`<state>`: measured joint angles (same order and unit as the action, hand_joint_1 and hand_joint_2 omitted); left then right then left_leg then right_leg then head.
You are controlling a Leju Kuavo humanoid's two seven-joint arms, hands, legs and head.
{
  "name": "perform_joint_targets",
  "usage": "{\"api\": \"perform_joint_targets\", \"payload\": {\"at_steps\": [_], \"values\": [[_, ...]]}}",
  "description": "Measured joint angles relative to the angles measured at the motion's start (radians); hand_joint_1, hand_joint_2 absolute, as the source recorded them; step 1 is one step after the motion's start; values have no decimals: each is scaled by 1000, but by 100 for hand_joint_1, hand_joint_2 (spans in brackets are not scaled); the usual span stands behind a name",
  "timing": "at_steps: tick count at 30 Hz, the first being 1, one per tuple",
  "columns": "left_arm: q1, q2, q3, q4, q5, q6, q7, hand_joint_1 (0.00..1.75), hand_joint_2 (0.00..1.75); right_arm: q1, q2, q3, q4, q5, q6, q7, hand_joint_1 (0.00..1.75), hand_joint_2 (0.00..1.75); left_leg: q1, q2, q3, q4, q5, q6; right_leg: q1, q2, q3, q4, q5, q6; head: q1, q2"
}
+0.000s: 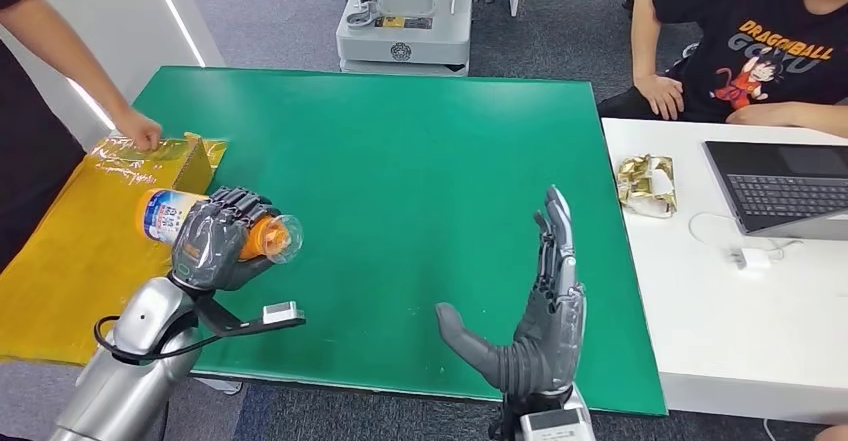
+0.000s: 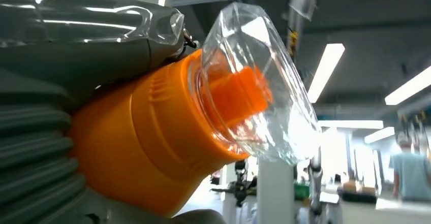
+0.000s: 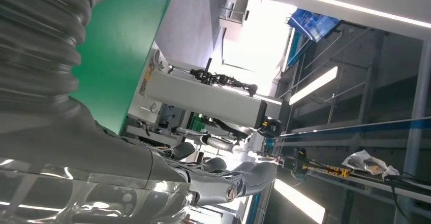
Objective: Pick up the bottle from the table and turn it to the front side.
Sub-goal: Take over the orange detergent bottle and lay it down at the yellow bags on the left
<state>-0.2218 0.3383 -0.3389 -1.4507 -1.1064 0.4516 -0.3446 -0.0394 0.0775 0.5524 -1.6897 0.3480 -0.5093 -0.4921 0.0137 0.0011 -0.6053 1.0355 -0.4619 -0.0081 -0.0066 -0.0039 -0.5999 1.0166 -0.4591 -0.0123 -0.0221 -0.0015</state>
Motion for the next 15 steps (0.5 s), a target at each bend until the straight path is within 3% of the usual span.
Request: {"api": "perform_joint_targets", "payload": {"at_steps": [7,11,15], "values": [[-131,27,-57,178,-58,-137,27,175,175,12,0,-12,-24,0,7,-1,0,175,0,0,0,0,0,0,0,0,0,0,0,0,0,0],[-228,21,-95,363,-72,-148,19,175,175,17,0,-16,-28,0,3,-4,0,175,0,2,0,0,0,0,0,2,0,0,1,-1,0,0],[-239,19,-100,389,-73,-148,18,175,175,18,0,-17,-29,0,3,-5,0,175,0,3,1,0,0,0,0,2,0,0,1,-1,0,0]]}}
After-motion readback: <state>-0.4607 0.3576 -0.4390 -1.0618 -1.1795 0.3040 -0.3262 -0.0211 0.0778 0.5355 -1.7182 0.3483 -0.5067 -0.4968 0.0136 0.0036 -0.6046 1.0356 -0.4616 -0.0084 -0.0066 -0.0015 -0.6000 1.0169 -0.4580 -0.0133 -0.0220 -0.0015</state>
